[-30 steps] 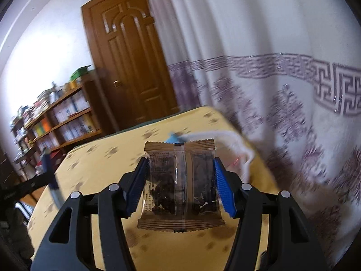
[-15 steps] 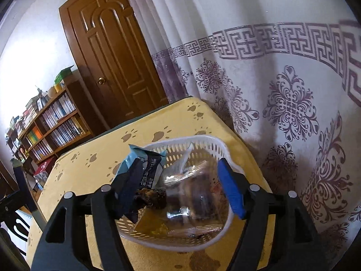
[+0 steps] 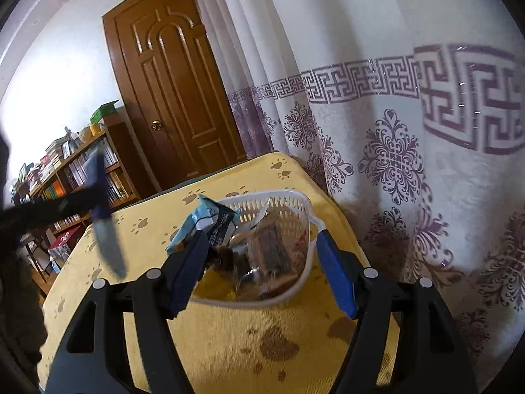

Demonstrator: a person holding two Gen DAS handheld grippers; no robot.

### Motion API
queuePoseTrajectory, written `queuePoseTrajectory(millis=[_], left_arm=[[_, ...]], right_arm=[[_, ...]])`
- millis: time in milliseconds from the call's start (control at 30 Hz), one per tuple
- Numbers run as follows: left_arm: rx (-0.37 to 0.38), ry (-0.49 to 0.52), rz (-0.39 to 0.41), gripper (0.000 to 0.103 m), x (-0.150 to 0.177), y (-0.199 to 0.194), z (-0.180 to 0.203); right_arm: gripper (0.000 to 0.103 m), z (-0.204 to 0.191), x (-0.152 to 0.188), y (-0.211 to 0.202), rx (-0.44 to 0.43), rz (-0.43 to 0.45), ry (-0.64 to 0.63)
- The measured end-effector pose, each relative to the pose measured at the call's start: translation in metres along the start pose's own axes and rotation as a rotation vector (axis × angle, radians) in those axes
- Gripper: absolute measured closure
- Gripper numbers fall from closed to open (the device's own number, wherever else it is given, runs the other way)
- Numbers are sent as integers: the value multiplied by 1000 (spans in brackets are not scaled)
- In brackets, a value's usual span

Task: Organize snacks
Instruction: 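Release the cookie packet into the basket with the right tool while the left tool drops the box in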

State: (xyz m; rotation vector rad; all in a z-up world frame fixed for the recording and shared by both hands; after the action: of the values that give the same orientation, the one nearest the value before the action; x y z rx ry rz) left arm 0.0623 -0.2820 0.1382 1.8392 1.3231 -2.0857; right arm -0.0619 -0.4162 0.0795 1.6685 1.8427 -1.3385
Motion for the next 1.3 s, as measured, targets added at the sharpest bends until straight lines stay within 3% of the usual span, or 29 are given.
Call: queuePoseTrajectory(millis=[433, 500, 533, 733, 933, 1067, 1300], left_arm=[[70, 113, -69, 52, -22, 80, 47], [90, 115, -78, 39, -17, 89, 50], [92, 107, -71, 27, -15, 91, 49], [95, 64, -61, 26, 0, 85, 38], [39, 39, -58, 26, 14, 68, 25], [-5, -17, -67, 18, 24, 58, 13], [-150, -18, -62, 13, 37, 35, 2]], right_arm=[[32, 0, 18, -13, -40, -35, -4], [32, 2, 19, -13, -38, -40, -2], [32, 4, 20, -13, -35, -41, 2], [32, 11, 24, -13, -24, -51, 31], [32, 8, 26, -12, -23, -60, 35], [31, 6, 30, -12, -15, -69, 35], [24, 0, 35, -15, 0, -71, 24]])
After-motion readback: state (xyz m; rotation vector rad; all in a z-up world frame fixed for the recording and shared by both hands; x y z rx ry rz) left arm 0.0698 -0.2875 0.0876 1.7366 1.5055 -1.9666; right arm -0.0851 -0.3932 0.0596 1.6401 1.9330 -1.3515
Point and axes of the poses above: each gripper's, at about its wrist camera, not at the fingertips, and y roughly the way its jaws point, z to its right, x to its underside, the point moved 6 cm from there along y, roughly the way its jaws point, and after that the axes turned 15 degrees about y, right-handed, at the moved point
